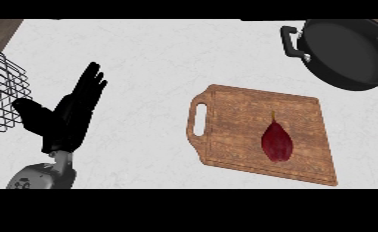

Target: Pick the pear from the cutting board and place it in the pot

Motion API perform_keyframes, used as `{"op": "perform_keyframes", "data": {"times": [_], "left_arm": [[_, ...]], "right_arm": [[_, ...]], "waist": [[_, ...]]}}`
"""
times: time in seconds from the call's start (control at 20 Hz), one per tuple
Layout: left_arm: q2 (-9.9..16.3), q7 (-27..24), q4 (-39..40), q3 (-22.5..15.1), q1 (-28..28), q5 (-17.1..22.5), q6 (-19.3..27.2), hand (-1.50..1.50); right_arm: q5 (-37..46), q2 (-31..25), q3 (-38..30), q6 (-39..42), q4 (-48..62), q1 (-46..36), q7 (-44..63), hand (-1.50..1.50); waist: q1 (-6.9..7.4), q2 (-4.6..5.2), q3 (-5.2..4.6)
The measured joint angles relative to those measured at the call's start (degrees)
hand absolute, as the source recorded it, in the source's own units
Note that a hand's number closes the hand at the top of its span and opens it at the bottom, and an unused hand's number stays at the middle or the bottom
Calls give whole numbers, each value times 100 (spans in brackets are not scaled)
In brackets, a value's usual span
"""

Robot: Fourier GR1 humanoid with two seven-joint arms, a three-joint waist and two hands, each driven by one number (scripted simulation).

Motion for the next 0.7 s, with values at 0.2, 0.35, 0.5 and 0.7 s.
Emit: {"op": "perform_keyframes", "data": {"times": [0.2, 0.35, 0.5, 0.7], "left_arm": [[-61, -2, -32, -2, 43, -39, -40, 0], [-98, 165, -86, 5, -65, -111, 2, 0], [-137, 125, -89, 60, -12, -137, -92, 0], [-207, 175, -106, 88, -7, -195, -154, 0]], "right_arm": [[-60, -253, 55, 277, -248, -93, 792, -150], [-168, -306, 178, 426, -436, -263, 1471, -150], [-145, -154, 269, 509, -493, -444, 1975, -150], [115, 101, 555, 677, -346, -741, 2377, -150]], "waist": [[47, 5, 0], [65, 9, 4], [78, 11, 4], [100, 15, 6]]}}
